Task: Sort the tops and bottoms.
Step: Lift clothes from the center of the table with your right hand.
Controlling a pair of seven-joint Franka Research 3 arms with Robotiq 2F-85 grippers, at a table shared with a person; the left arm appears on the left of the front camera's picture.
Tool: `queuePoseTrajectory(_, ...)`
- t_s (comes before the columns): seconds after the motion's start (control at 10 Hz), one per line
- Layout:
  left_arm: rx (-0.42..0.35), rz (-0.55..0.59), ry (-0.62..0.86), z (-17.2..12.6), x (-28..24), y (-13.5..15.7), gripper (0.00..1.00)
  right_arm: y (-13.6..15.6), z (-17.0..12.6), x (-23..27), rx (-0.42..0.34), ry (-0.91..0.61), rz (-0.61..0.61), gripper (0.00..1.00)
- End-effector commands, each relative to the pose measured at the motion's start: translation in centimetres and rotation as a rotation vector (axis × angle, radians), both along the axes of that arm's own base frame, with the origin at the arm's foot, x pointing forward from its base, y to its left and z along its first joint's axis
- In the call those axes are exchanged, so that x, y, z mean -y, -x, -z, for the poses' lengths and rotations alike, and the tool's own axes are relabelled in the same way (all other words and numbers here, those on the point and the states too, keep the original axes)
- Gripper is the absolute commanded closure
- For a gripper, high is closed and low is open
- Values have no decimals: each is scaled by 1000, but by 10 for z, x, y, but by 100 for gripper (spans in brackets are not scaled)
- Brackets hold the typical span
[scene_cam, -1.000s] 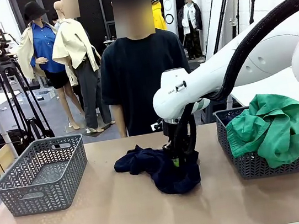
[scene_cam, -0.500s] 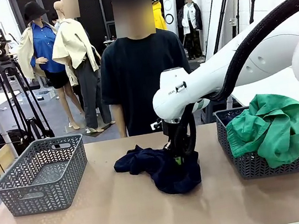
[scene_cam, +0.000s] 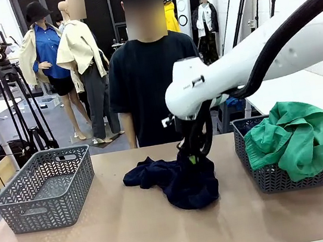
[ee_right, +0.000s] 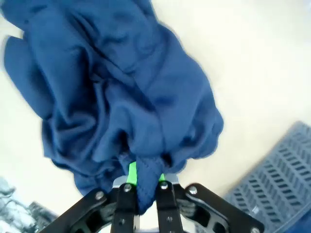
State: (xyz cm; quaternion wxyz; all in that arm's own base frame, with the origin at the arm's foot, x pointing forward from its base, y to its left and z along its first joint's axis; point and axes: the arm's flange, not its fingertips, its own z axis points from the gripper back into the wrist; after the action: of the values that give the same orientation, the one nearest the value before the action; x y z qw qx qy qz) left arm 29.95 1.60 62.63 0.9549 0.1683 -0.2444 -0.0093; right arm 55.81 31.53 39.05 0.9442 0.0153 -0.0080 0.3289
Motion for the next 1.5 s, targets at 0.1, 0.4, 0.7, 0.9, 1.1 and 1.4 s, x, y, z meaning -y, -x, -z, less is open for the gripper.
queuePoseTrajectory(0.1,5,4,-5,-1,-3,0,0,-5,-98,30,94,-18,-72,100)
queuePoseTrajectory(0.4,5,4,-5,-1,-3,0,0,-5,-238,38,224,-57,-199,100)
queuePoseTrajectory(0.7,5,4,-5,-1,-3,0,0,-8,-370,26,258,-86,-296,100)
queuePoseTrajectory(0.9,5,4,-5,-1,-3,0,0,-9,-449,24,264,-73,-262,100)
queuePoseTrajectory(1.1,5,4,-5,-1,-3,0,0,-1,-511,22,305,-104,-253,100)
queuePoseTrajectory(1.4,5,4,-5,-1,-3,0,0,12,-561,4,350,-109,-232,100)
